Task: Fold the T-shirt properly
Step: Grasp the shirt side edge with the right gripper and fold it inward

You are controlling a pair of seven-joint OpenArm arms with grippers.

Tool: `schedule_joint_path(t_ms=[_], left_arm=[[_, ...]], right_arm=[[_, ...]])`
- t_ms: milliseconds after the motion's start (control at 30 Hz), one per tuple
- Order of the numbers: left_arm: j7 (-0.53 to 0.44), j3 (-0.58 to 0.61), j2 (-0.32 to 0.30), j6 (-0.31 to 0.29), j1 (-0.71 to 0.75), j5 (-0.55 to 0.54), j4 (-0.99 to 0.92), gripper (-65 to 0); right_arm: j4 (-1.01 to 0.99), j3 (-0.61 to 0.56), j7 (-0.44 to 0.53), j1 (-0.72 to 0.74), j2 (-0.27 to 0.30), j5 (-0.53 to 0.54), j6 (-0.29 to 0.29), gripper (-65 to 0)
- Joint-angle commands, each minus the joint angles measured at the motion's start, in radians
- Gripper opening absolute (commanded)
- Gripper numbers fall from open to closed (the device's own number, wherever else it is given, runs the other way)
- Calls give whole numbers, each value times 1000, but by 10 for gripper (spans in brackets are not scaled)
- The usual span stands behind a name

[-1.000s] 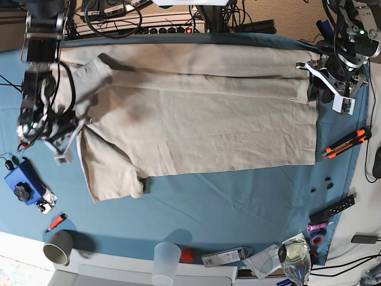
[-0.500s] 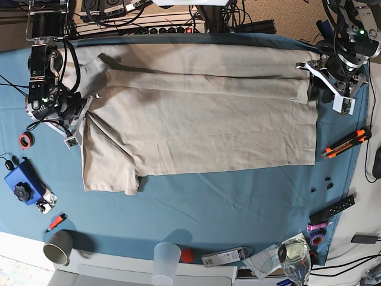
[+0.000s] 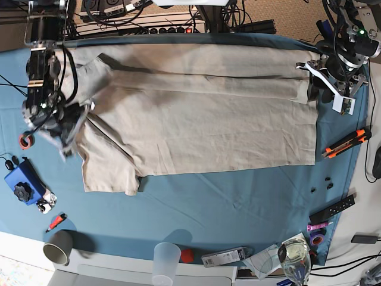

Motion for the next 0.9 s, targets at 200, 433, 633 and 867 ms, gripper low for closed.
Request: schedule_joint_path(t_ms=[200,433,633,867], left_arm=[[-25,-5,-8,-1,0,-10,18,-420],[-26,-5,-8,-1,0,-11,18,-420],[-25,-5,-8,-1,0,-11,18,-420],[-26,-5,-8,-1,0,-11,18,-420]], right_arm=[[-48,97,226,152,20,-2,-26,-496],[-449,93,318,415,18,26,-32,-496],[-778,64,337,587,2,25,26,-496],[-978,64,408,612,-82,-30,39,-496]])
